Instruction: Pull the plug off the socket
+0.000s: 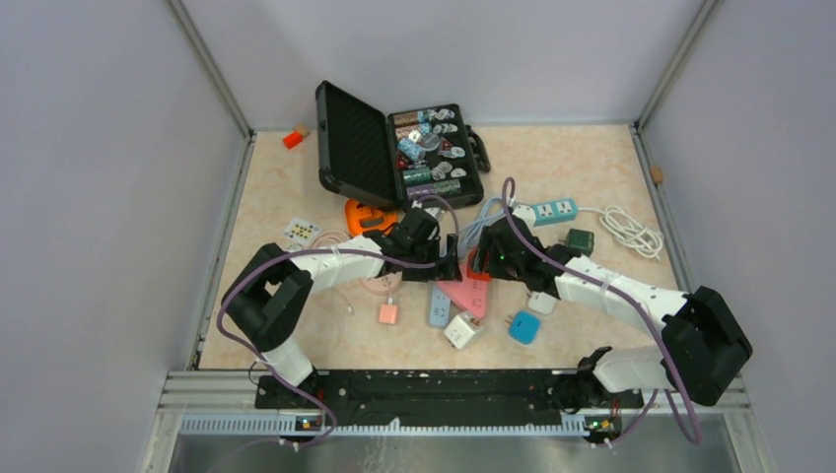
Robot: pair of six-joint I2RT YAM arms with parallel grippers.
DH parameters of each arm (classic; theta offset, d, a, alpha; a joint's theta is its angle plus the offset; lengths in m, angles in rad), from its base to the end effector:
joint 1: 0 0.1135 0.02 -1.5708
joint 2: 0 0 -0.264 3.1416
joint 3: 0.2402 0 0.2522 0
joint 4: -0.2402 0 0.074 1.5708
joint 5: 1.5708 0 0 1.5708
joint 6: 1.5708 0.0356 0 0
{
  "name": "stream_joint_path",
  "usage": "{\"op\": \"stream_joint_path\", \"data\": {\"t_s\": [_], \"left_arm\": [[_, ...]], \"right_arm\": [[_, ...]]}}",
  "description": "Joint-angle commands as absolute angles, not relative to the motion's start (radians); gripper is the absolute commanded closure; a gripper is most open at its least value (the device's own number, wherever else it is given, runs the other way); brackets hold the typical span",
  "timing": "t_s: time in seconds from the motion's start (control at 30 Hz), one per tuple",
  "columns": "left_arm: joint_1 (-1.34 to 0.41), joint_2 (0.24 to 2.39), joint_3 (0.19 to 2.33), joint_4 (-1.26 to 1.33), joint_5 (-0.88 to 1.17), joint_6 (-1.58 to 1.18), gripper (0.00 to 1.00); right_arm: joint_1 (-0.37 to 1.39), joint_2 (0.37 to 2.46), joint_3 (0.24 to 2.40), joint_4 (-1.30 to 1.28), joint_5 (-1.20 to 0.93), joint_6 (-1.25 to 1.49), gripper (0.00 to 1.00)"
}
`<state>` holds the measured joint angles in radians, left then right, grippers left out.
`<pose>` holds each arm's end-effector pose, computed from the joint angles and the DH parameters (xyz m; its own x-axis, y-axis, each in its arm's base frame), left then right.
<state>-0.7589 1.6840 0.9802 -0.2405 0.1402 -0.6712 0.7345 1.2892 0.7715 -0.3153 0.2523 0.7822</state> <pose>0.2429 -0.2372 0.1745 -0.9210 0.0248 -0.3887 0.2146 0.8652 -0.4533 0.2005 0.1691 0.2177 -0.7592 0.2341 -0.6074 0.0151 0.9392 0.3431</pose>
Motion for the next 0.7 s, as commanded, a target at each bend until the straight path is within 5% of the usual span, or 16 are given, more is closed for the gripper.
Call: {"op": "stream_joint_path", "data": {"t_s": [0.0,0.07,0.2,0.27,0.67], "left_arm": [[-0.756,1.715,0.936,-0.523,0.016,-0.643,0.09],[-0.756,1.714,0.925,-0.519,0.016,-0.652,0.10],[-0.756,1.736,0.894,-0.492,0.048,-0.682,0.17],[-0.756,1.745,0.870,-0.473,0.072,-0.699,0.22],[-0.758,1.688,0.681,-0.292,0.146,-0.754,0.58]], "right_arm": [[0.726,1.268,0.767,-0.307,0.244,0.773,1.00],[0.725,1.271,0.766,-0.301,0.225,0.771,0.97],[0.726,1.276,0.769,-0.301,0.192,0.766,0.56],[0.726,1.275,0.769,-0.315,0.193,0.771,0.45],[0.733,1.341,0.843,-0.407,0.198,0.737,0.45]]}}
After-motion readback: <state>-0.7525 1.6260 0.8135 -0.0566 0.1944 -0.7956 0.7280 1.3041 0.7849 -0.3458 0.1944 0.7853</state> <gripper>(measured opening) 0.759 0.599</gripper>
